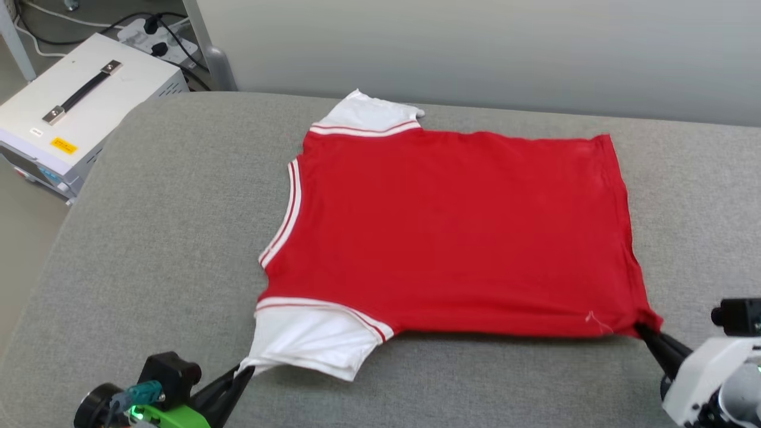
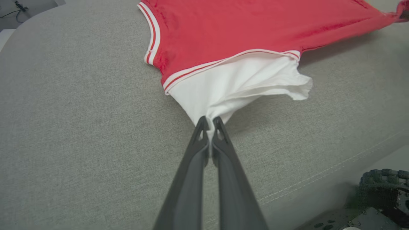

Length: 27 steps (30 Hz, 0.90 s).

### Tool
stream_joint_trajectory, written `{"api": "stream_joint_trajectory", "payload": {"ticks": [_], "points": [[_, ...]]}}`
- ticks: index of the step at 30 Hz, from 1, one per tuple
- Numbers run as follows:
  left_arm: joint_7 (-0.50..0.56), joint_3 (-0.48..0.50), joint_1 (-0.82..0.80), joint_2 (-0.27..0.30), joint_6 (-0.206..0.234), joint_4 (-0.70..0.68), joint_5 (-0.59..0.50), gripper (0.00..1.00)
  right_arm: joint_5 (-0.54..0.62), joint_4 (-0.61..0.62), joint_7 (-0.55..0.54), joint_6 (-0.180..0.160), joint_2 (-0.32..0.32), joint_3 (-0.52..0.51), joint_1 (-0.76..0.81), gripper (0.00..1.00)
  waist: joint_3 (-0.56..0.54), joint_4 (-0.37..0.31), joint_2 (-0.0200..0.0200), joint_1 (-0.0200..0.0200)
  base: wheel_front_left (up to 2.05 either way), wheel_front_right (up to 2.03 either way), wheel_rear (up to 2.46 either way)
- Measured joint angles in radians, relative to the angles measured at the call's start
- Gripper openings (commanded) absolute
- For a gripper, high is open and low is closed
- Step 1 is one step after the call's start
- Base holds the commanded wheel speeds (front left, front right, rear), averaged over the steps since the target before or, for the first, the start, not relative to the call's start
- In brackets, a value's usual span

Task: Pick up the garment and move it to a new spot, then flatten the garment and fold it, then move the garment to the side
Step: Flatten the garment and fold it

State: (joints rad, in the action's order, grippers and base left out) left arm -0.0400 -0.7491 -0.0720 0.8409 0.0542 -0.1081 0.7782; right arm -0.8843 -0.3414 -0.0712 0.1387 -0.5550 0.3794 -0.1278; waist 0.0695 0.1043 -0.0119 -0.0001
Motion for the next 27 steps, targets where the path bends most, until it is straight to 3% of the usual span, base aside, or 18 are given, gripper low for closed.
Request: {"api": "stream_joint_trajectory", "payload": {"ticks": [5, 12, 21, 27], "points": [[0.012, -0.004, 0.052, 0.011, 0.025, -0.039, 0.027, 0.0, -0.01, 0.091, -0.074, 0.0, -0.026, -0.02, 0.112, 0.0, -0.02, -0.001, 0.0, 0.0, 0.0, 0.0, 0.0], [0.001, 0.018, 0.072, 0.018, 0.059, -0.091, 0.036, 0.0, -0.009, 0.228, -0.092, 0.0, -0.005, -0.121, 0.236, 0.0, -0.023, -0.007, 0.0, 0.0, 0.0, 0.0, 0.0], [-0.021, 0.051, -0.012, -0.009, 0.075, -0.091, 0.017, 0.0, 0.04, 0.321, -0.137, 0.0, 0.021, -0.226, 0.227, 0.0, 0.021, -0.016, 0.0, 0.0, 0.0, 0.0, 0.0], [-0.046, 0.088, -0.119, -0.071, 0.086, -0.03, 0.012, 0.0, 0.112, 0.333, -0.19, 0.0, 0.041, -0.264, 0.149, 0.0, 0.077, -0.023, 0.0, 0.0001, 0.0, 0.0, 0.0]]}}
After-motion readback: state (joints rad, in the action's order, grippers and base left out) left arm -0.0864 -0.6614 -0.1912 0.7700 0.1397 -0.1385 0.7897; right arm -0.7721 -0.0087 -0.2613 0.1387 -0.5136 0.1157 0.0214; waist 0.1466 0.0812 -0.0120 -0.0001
